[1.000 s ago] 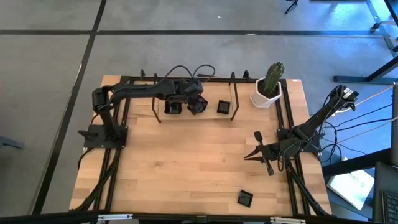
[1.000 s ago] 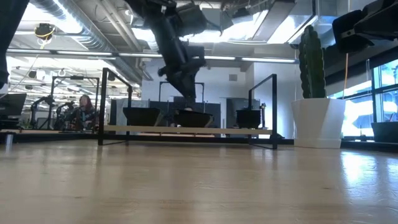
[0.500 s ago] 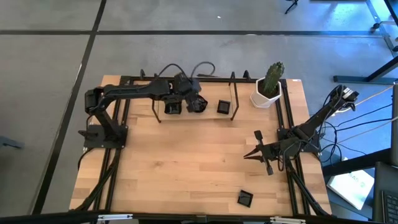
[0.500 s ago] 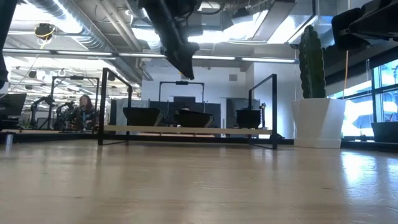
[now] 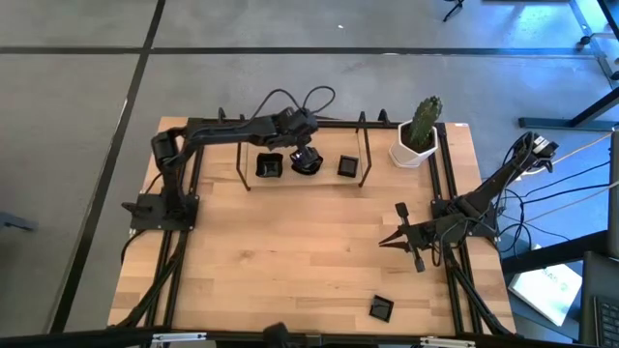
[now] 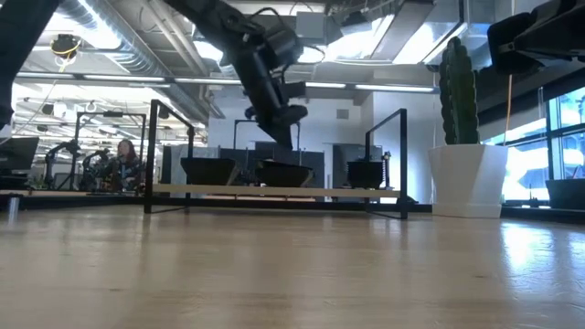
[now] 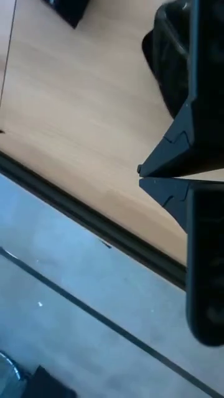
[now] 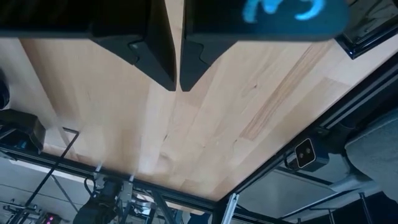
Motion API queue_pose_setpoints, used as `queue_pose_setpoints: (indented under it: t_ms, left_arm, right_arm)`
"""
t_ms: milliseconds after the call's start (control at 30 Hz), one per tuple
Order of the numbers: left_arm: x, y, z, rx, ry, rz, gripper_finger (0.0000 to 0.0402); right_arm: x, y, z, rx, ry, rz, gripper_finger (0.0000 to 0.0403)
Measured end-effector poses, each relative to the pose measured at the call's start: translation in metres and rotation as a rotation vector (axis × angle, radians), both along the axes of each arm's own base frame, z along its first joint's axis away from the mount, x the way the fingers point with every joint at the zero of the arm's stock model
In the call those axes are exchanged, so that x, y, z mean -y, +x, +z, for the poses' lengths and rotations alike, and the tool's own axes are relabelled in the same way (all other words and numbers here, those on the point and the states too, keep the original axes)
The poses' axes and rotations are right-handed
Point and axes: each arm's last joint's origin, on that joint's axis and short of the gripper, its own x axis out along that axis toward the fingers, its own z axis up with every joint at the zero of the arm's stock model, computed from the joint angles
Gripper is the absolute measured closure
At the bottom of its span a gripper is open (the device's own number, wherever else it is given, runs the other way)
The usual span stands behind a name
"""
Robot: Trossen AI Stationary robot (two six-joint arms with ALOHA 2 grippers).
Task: Pick & Place Mini shaped plates
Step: Stack the leaf-shaped plate on the top of the leaf-shaped plate on the shelf
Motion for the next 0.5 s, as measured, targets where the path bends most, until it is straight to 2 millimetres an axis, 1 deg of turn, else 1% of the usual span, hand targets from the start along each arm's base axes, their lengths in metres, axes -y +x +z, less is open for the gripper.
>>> queue_pose_setpoints:
  t_ms: [67,167,367,433,500]
  left_arm:
    - [-0.004,-0.001,-0.005,-0.008,-0.014,0.013,0.0398]
    - [-0.006,0.0,-0.017,-0.044,-0.057,0.022,0.04]
    - [0.002,0.002,-0.036,-0.132,-0.107,0.011,0.0398]
    - [0.005,0.003,-0.037,-0.143,-0.108,0.01,0.04]
    - [0.008,0.005,-0.035,-0.126,-0.107,0.014,0.0399]
  right_arm:
    - [0.0,0.0,0.0,-0.002,-0.002,0.0,0.0379]
    - [0.0,0.0,0.0,-0.002,-0.005,0.001,0.0379]
    - [0.0,0.0,0.0,-0.003,-0.003,0.0,0.0379]
    - [0.0,0.0,0.0,-0.003,-0.002,0.0,0.0379]
    - [0.0,0.0,0.0,-0.003,-0.002,0.0,0.0379]
